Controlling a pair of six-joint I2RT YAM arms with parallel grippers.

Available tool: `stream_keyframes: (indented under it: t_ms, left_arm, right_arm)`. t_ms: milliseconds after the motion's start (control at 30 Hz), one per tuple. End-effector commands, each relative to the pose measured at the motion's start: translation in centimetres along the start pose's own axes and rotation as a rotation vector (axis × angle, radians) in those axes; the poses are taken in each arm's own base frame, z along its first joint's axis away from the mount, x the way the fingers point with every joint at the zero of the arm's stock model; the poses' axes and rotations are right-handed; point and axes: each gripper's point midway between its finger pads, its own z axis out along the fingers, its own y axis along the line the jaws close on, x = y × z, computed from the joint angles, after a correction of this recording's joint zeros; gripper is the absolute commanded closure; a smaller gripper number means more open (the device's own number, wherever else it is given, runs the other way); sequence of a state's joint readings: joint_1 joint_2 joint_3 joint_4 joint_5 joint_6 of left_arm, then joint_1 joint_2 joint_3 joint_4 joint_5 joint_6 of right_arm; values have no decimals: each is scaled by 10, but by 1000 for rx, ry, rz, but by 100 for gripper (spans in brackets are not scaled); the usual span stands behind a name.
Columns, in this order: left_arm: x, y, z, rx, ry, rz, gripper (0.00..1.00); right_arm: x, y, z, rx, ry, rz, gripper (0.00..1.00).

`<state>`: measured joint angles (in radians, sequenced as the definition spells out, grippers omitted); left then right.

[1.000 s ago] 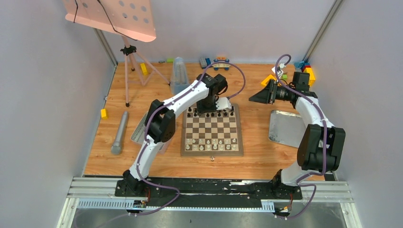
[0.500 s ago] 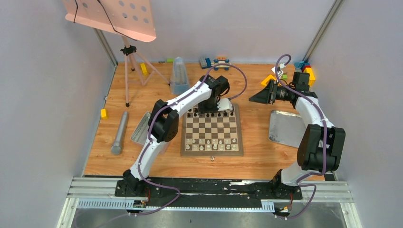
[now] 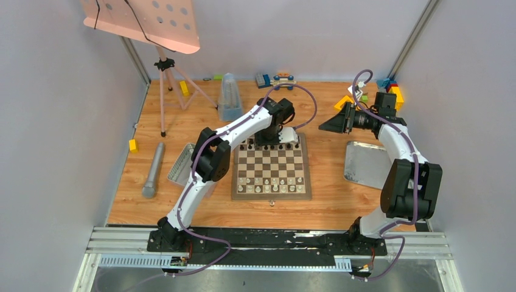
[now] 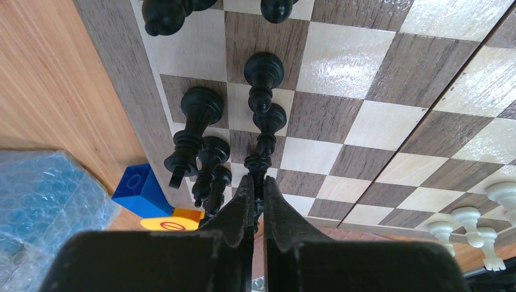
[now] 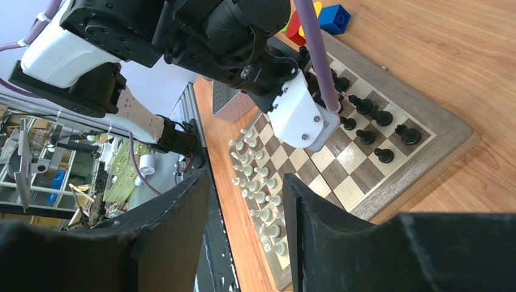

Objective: Set up the chess pieces on the board
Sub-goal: Place the chess piece on the chessboard.

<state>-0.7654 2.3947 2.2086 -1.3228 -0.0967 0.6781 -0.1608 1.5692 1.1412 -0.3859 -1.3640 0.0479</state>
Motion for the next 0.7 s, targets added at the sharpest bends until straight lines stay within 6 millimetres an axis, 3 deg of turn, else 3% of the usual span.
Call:
stream_keyframes:
  t_ms: [0, 367, 667]
  left_arm:
    - [-10, 4, -4, -21, -25, 22, 91]
    - [-11, 2, -4, -18, -20, 37, 79]
    - [-12, 4, -8, -29, -28, 36, 75]
  right_arm:
    - [-1, 4, -3, -35, -5, -40, 52]
    - [0, 3, -3, -37, -3, -33, 52]
    - [0, 3, -3, -37, -3, -31, 52]
